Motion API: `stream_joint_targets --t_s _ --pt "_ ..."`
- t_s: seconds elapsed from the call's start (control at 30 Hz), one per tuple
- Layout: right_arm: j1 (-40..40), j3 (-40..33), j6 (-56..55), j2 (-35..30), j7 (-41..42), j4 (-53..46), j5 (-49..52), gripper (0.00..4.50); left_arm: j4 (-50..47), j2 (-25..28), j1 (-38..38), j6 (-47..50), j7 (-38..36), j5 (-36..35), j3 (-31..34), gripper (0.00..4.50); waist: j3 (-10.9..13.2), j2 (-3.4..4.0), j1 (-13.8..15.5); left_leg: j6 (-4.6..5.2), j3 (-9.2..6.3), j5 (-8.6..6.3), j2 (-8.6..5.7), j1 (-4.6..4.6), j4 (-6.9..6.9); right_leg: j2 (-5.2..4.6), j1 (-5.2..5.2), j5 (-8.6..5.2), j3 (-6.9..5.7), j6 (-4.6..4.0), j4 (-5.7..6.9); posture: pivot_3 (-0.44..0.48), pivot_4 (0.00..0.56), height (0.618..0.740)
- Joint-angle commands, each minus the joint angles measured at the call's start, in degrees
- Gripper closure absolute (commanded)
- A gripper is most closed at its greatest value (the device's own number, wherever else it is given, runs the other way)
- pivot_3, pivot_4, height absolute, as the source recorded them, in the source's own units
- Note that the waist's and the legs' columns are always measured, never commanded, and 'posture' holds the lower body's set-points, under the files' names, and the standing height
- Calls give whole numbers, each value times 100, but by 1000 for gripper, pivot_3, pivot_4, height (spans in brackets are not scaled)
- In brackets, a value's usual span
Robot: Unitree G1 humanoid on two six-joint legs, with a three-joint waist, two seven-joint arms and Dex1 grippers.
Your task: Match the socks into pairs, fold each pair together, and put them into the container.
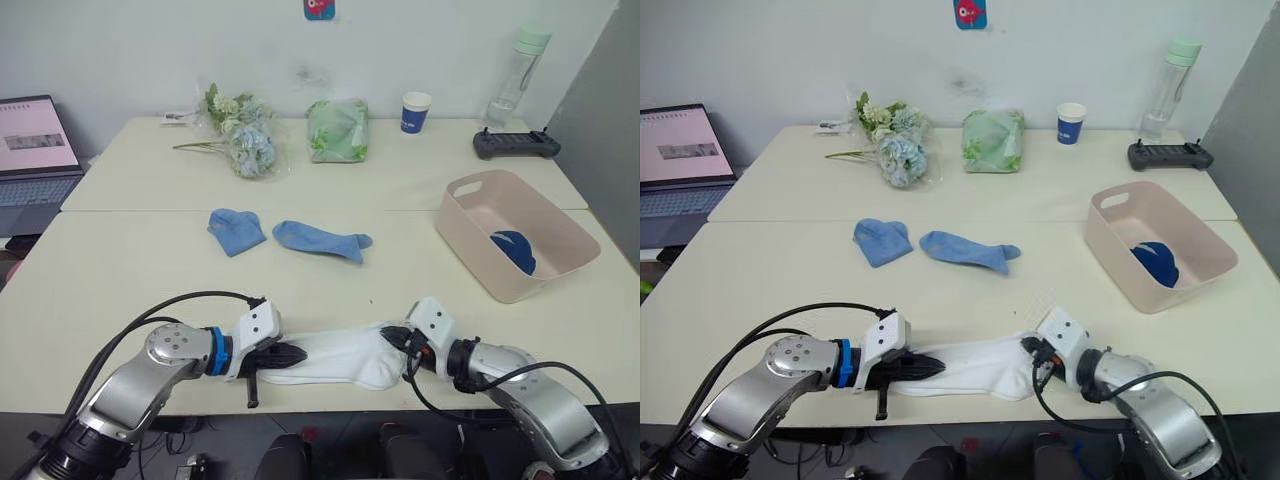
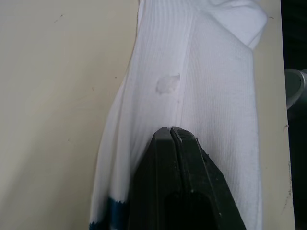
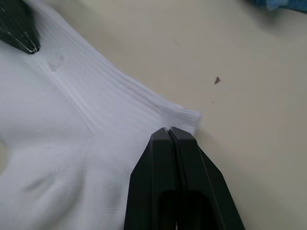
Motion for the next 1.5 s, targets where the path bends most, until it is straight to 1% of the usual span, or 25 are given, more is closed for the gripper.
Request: stream_joint_targets --t_s 0.03,0.1,0.2,0.33,0.43,0.5,0.57,0.7,0.8,0.93,0.97,1.1,1.23,1.33,1.4,1.5 --pt "78 -405 -133 170 -62 -633 246 4446 -33 -43 -88 -372 -247 5 112 4500 2 2 0 0 -1 0 1 -3 -1 0 -4 0 0 0 1 0 150 740" --pt "163 -619 -3 273 -85 -839 446 4446 -172 -174 -282 -423 -367 -205 165 4500 3 3 10 -1 -7 0 5 -17 -1 0 -14 0 1 0 1 0 150 740" --pt "288 -944 236 428 -137 -967 755 3851 -293 -341 -524 -378 -494 -340 134 4500 4 0 17 -1 -17 1 2 -27 2 0 -13 -1 -2 1 -1 0 150 740" --pt "530 -1058 443 444 -143 -1032 918 2452 52 -483 -573 -649 -458 63 -130 4500 4 2 16 -1 -15 1 -2 -26 1 0 -13 -2 0 2 -3 0 150 740" --pt "755 -949 461 405 -173 -1041 824 1430 371 -663 -513 -680 -328 212 -154 4500 4 2 9 -1 -16 1 -1 -25 0 1 -14 -3 -1 2 0 0 150 740" --pt "851 -895 460 416 -195 -1017 779 710 514 -689 -454 -763 -358 311 -168 4500 5 1 2 -1 -16 1 0 -24 -1 4 -14 -3 -2 2 0 0 150 740" --pt "937 -802 435 407 -215 -971 678 710 571 -665 -358 -859 -419 388 -170 4500 5 2 0 -1 -16 1 1 -24 0 5 -14 -3 -1 2 1 0 150 740" --pt "911 -283 326 258 -186 -796 253 710 562 -599 -151 -1015 -480 463 -142 4500 4 2 4 -1 -16 1 0 -23 0 3 -13 -4 0 2 0 0 150 740" --pt "757 103 194 134 -162 -682 -104 1320 569 -620 -121 -1072 -442 453 -83 4500 4 2 1 -1 -14 1 1 -18 -1 2 -11 -4 -1 2 0 0 150 740" --pt "674 158 127 183 -157 -658 -179 2638 543 -632 -88 -1246 -413 447 6 4500 4 1 1 -1 -15 1 3 -18 -2 2 -11 -4 -1 1 0 0 150 740" --pt "659 131 116 210 -160 -655 -172 3051 528 -643 -80 -1286 -397 438 29 4500 4 1 1 -1 -17 1 3 -18 -2 2 -11 -5 -1 1 0 0 150 740" --pt "676 -186 -12 73 -92 -663 -181 4449 461 -826 -222 -1341 -247 393 59 4500 4 1 12 -1 -17 1 0 -19 -1 1 -11 -4 -1 1 0 0 150 740" --pt "726 -611 40 -47 -19 -760 -37 4487 481 -1027 -473 -1343 -207 407 -3 4500 5 -1 16 -1 -19 1 -4 -24 0 2 -11 -5 -4 1 -1 0 150 740" --pt "695 -1100 224 -160 109 -934 243 4487 642 -1286 -841 -1310 -204 508 -202 4500 6 -1 24 -1 -19 1 -6 -26 0 3 -11 -5 -5 2 -1 0 150 740" --pt "650 -1264 366 -265 217 -1105 425 4487 754 -1433 -1062 -1317 -232 639 -357 4500 6 -1 26 -1 -17 1 -9 -27 2 7 -10 -5 -4 2 -2 0 150 740" --pt "426 -1424 911 -433 396 -1588 952 4487 1051 -1636 -1327 -1432 -265 974 -716 4500 6 -1 9 -1 -18 1 -8 -26 1 11 -10 -5 -5 3 -1 0 150 740"
